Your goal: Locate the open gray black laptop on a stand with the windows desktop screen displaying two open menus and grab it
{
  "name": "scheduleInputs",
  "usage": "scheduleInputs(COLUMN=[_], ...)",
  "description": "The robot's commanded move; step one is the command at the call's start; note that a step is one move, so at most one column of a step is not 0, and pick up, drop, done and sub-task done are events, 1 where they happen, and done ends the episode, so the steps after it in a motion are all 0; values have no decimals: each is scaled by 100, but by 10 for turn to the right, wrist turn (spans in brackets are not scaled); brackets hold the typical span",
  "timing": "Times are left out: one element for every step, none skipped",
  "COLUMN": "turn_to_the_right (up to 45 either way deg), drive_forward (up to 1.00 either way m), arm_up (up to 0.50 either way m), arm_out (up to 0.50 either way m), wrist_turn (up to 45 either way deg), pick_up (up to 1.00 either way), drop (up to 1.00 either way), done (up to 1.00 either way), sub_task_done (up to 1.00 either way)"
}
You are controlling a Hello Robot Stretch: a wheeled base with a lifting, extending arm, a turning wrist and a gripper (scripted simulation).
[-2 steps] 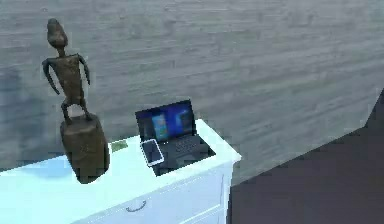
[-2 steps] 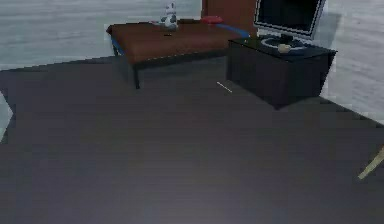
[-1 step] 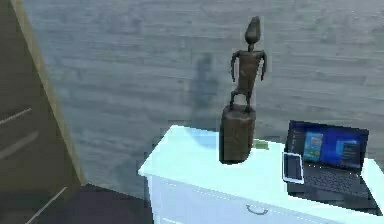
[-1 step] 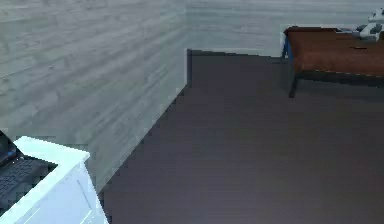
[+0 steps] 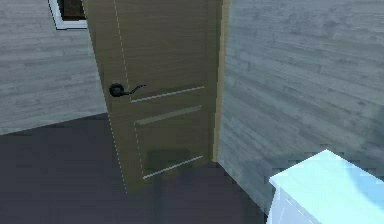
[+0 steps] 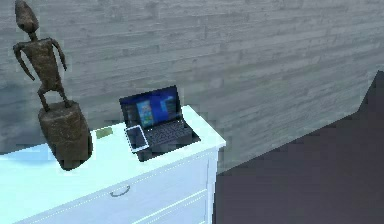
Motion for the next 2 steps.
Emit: scheduleInputs(turn_to_the_right=[0, 0], drive_forward=[0, 0], arm_up=[50, 38], arm_out=[0, 0], wrist_turn=[0, 0], pick_up=[0, 0], drop=[0, 0], done=[0, 0], sub_task_done=[0, 0])
